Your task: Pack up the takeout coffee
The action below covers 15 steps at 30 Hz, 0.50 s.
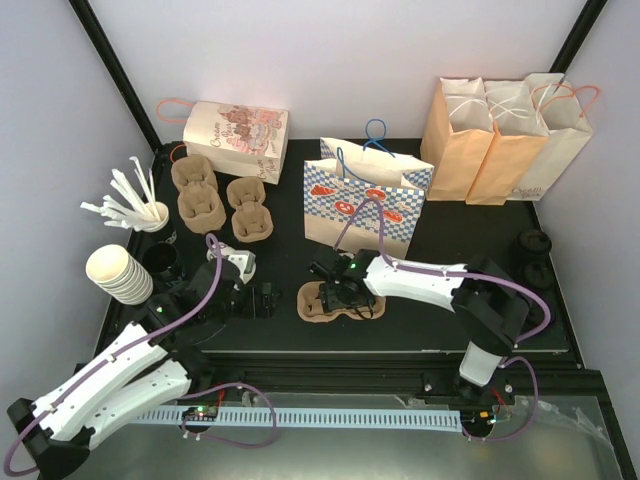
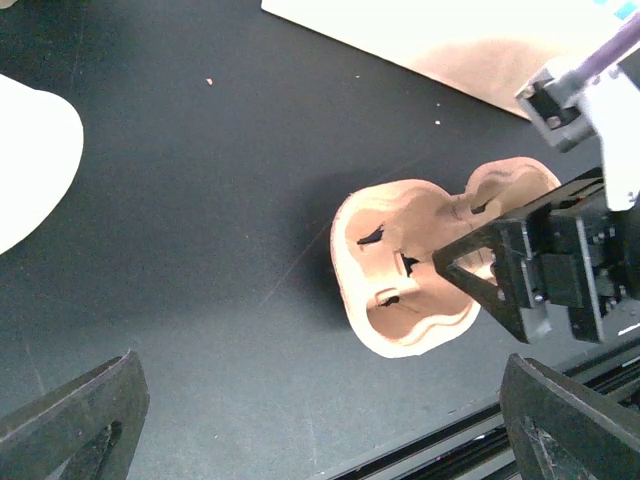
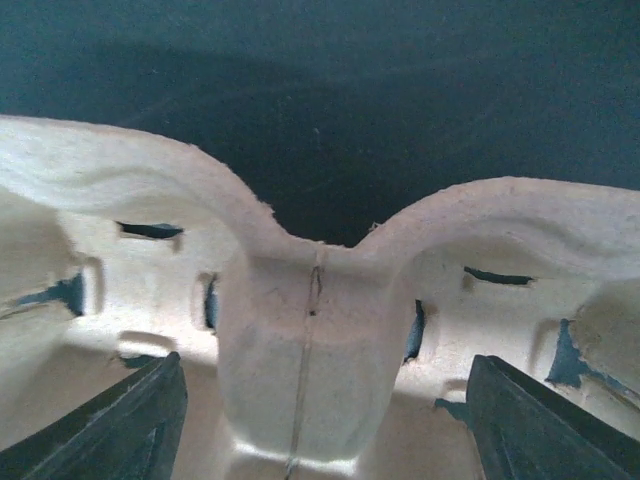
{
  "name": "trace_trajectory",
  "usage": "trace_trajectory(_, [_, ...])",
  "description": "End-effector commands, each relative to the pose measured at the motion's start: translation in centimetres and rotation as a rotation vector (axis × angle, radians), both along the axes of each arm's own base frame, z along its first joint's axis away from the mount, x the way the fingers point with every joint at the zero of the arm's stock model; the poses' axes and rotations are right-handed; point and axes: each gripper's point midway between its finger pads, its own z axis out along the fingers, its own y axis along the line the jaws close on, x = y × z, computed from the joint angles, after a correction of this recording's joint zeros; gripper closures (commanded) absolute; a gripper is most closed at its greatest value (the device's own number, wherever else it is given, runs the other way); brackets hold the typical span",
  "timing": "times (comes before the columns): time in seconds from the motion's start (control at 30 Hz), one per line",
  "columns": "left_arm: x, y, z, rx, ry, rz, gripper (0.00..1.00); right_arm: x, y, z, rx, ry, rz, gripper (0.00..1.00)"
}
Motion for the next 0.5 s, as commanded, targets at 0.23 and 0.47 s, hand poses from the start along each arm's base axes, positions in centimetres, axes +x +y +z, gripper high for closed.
trace_trajectory(0.23, [0.1, 0.6, 0.2, -0.004, -0.015, 0.029, 0.01, 0.3, 0.7, -1.6, -0.008, 0.015, -0.042, 0.38])
trace_trajectory(0.47, [0.2, 0.5, 0.2, 0.001, -0.014, 0.027, 0.01, 0.6, 1.0, 1.2, 0.057, -0.03, -0.05, 0.52])
